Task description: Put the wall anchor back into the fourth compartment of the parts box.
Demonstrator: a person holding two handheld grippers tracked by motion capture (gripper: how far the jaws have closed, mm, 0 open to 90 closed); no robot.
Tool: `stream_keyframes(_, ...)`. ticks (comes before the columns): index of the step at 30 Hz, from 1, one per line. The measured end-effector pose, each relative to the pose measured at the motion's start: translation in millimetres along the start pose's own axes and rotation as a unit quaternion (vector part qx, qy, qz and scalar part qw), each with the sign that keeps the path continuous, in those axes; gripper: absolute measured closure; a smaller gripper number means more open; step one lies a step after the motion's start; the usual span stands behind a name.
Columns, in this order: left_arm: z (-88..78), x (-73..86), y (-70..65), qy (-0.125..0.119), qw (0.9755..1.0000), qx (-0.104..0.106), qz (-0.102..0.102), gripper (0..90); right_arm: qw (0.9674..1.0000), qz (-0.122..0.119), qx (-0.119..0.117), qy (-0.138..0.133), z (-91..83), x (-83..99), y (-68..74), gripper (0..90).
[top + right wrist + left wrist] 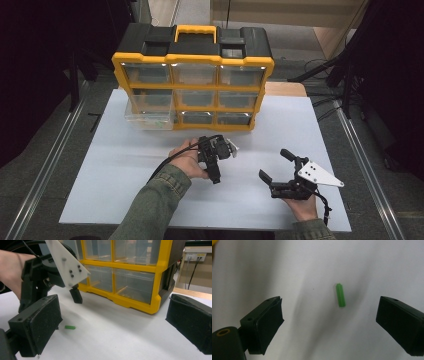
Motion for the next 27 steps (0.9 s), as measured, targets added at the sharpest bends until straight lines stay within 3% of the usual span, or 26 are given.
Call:
stream_keyframes(4,4.5,-1.4,-1.2,0.006,0.9998,0.016,0.005,16.4,1.0,-0.003,-0.003,0.004,0.6,0.6,0.8,0.0)
stream_keyframes(12,9.9,-3.2,-0.6,0.011,0.9988,0.048,0.008,48.3,1.0,-0.005,-0.004,0.003,0.9,0.4,0.7,0.1)
stream_keyframes(18,10.9,-3.3,1.0,0.013,0.9979,0.063,-0.003,67.4,0.9999,-0.007,-0.006,0.006,1.3,0.7,1.4,0.1)
stream_keyframes(23,12.1,-3.7,4.0,0.016,0.9976,0.067,-0.011,79.7,0.9999,-0.007,-0.006,0.005,1.3,0.6,1.3,0.1)
stream_keyframes(27,12.0,-3.0,5.6,0.015,0.9977,0.065,-0.011,83.0,0.9999,-0.007,-0.006,0.006,1.3,0.7,1.5,0.1)
Point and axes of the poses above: each handheld gripper's, and its own axes: z roughly forward along the jaws, x roughly out of its underside, y roughly to its left, the point moved 4 cm from there along z, roughly forward along the jaws, and after that the axes turned 6 degrees about -z, right-handed, at the moved point
